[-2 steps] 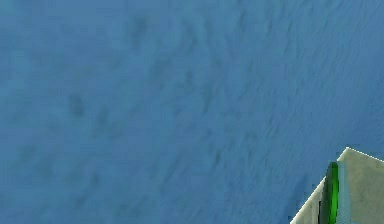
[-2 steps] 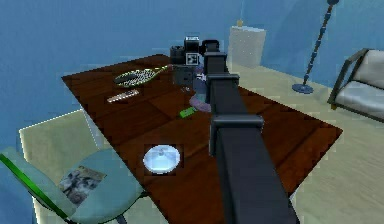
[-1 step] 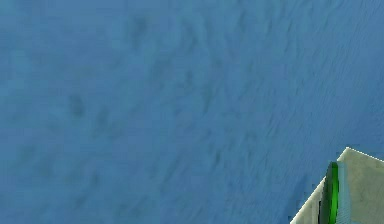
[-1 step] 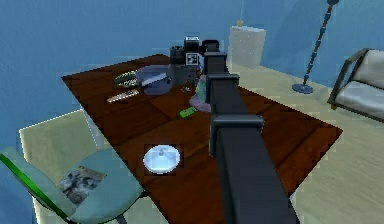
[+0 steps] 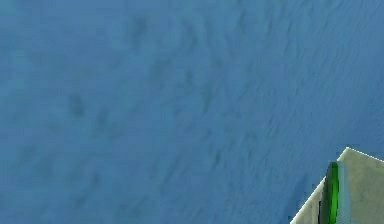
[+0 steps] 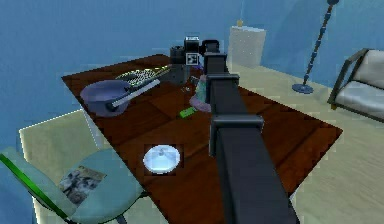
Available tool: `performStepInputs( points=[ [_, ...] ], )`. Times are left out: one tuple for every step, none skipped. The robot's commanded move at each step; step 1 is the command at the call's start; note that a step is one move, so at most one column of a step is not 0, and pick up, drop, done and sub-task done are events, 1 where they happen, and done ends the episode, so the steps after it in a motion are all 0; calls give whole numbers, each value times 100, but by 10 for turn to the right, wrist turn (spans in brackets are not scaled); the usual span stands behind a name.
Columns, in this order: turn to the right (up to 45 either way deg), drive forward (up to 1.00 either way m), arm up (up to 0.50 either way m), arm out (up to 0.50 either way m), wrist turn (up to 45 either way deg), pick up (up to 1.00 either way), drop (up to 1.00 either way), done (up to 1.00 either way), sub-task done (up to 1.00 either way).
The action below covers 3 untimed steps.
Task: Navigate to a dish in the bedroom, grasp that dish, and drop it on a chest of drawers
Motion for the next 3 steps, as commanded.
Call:
performStepInputs(
  points=[
    [0, 0, 0, 0, -450, 0, 0, 0, 0],
    [0, 0, 0, 0, -90, 0, 0, 0, 0],
    [0, 0, 0, -40, 0, 0, 0, 0, 0]
  ],
)
